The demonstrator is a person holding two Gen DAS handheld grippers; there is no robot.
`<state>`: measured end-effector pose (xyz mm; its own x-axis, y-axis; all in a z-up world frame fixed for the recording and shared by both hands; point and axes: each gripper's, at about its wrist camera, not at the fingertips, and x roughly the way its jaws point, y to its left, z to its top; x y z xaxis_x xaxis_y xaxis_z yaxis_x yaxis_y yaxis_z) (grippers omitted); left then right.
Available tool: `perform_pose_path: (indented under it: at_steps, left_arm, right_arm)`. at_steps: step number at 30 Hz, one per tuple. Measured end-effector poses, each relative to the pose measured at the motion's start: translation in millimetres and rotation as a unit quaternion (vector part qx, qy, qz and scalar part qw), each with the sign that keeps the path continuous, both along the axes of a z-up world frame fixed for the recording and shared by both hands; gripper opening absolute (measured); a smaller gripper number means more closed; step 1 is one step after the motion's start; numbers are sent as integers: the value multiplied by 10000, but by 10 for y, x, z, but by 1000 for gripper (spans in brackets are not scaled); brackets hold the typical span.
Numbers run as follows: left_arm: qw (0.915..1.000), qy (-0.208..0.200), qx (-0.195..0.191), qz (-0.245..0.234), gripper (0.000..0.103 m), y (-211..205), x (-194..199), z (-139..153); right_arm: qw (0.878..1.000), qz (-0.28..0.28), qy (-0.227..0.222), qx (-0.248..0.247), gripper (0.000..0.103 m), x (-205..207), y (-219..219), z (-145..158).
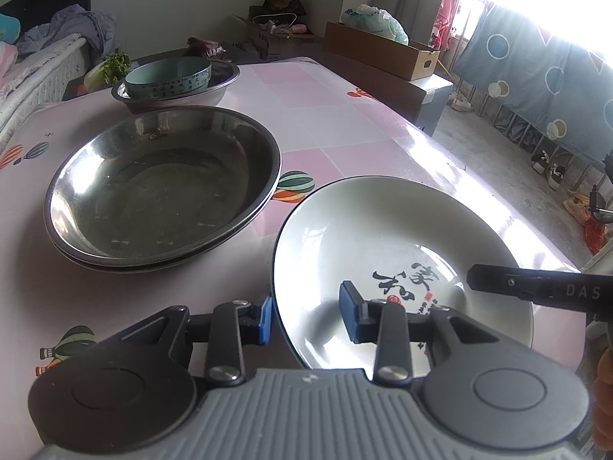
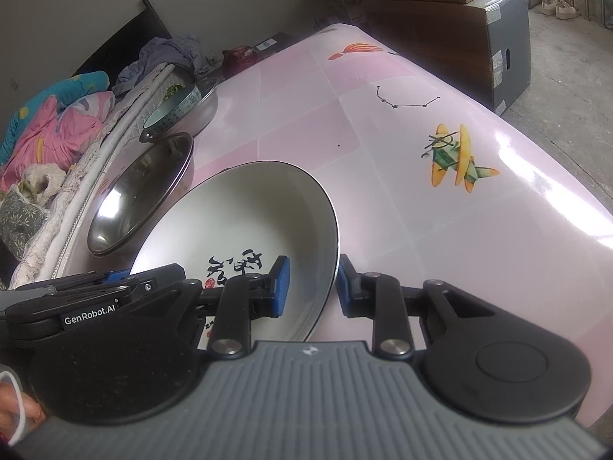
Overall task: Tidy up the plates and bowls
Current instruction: 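Carry the white printed plate with both tools over the stacked stainless bowls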
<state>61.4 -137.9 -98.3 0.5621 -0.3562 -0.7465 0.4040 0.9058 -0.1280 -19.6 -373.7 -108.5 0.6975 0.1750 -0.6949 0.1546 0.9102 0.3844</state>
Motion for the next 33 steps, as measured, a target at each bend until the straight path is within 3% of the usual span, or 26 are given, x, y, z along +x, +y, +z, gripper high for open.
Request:
perform_pose_path:
  at_steps: [15,33]
  left_arm:
    - [9999,36,123,-10,40,-58,-10,23]
    - [9998,27,186,67,43,-94,-16,33]
  right_arm:
    - [10000,-54,-73,3,20,-1,-37,-11]
    - [9998,-110,-131,-137,22,10,34,23]
